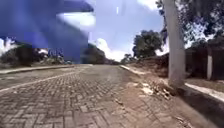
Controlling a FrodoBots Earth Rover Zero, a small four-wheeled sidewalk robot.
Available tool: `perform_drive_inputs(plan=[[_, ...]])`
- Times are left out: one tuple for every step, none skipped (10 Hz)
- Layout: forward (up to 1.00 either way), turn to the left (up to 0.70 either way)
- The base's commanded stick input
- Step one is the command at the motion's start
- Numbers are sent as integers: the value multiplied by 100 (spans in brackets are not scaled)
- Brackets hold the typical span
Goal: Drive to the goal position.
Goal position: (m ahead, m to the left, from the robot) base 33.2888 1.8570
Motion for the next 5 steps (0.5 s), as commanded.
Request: perform_drive_inputs(plan=[[100, 0], [100, 0], [100, 0], [87, 0], [85, 0]])
